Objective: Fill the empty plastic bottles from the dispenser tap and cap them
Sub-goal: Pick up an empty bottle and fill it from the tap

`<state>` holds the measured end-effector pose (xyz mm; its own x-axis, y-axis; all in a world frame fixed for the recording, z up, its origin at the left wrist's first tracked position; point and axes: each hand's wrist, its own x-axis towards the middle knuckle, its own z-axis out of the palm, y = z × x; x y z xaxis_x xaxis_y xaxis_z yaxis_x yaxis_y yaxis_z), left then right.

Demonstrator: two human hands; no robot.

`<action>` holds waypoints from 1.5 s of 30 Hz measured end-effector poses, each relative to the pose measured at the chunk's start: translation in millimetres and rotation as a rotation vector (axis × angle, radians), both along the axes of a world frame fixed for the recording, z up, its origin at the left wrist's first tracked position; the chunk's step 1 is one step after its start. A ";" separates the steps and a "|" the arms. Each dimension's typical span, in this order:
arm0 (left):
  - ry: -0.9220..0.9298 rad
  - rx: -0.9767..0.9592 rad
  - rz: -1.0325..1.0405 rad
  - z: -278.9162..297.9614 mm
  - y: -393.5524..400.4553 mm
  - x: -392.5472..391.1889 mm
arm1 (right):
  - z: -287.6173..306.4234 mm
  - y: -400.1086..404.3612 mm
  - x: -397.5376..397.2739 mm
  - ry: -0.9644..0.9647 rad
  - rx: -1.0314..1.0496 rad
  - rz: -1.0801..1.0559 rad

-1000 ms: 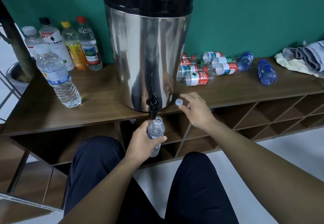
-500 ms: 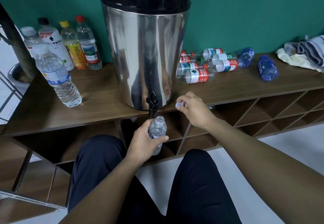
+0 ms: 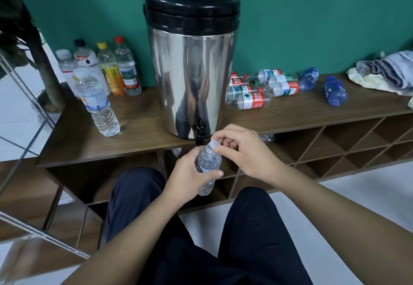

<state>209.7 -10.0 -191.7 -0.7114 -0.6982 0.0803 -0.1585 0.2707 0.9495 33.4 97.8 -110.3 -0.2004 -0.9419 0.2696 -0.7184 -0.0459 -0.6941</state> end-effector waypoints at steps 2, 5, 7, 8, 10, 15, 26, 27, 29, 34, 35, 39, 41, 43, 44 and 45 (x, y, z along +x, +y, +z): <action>0.020 -0.004 -0.005 12.2 0.8 8.2 | 17.8 -1.6 4.5 0.065 -0.002 0.058; 0.037 -0.006 -0.002 30.4 -2.4 19.3 | 49.6 -7.4 8.5 0.194 0.017 0.160; 0.041 -0.011 -0.015 43.3 -6.1 27.1 | 71.9 -14.1 11.4 0.327 0.068 0.251; 0.040 -0.023 -0.024 49.2 -8.2 31.4 | 81.9 -18.5 13.1 0.394 0.090 0.294; 0.038 -0.060 -0.037 61.1 -13.6 40.1 | 100.1 -26.9 17.0 0.478 0.122 0.363; 0.061 -0.105 -0.070 82.4 -32.0 59.7 | 132.9 -46.0 32.2 0.632 0.144 0.428; 0.125 -0.134 0.130 92.8 -66.9 73.2 | 150.7 -95.1 64.4 0.745 0.096 0.290; 0.139 -0.133 0.135 93.8 -72.2 74.7 | 152.8 -99.0 64.6 0.714 0.102 0.336; 0.151 -0.138 0.143 96.7 -82.7 77.4 | 154.4 -109.5 66.8 0.708 0.105 0.384; 0.146 -0.174 0.180 103.2 -106.8 85.1 | 153.4 -145.5 78.5 0.748 0.120 0.331; 0.144 -0.174 0.191 103.9 -110.4 86.5 | 154.6 -151.9 80.9 0.748 0.126 0.333; 0.132 -0.189 0.277 104.2 -126.0 88.6 | 153.2 -179.2 94.2 0.787 0.091 0.263; 0.118 -0.196 0.317 102.7 -135.1 87.9 | 150.4 -191.3 102.4 0.827 0.060 0.197; 0.120 -0.196 0.342 98.9 -145.9 87.0 | 147.7 -201.4 105.3 0.822 0.045 0.193; 0.126 -0.197 0.354 96.7 -151.8 86.4 | 146.8 -205.5 105.5 0.807 0.044 0.216; 0.136 -0.197 0.367 95.3 -157.5 86.0 | 146.4 -208.8 105.2 0.789 0.046 0.246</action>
<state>295.7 -167.5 -96.4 -0.3927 -0.8649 0.3128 -0.1547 0.3974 0.9045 138.6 -111.0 36.1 0.2450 -0.9476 0.2050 -0.9684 -0.2492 0.0052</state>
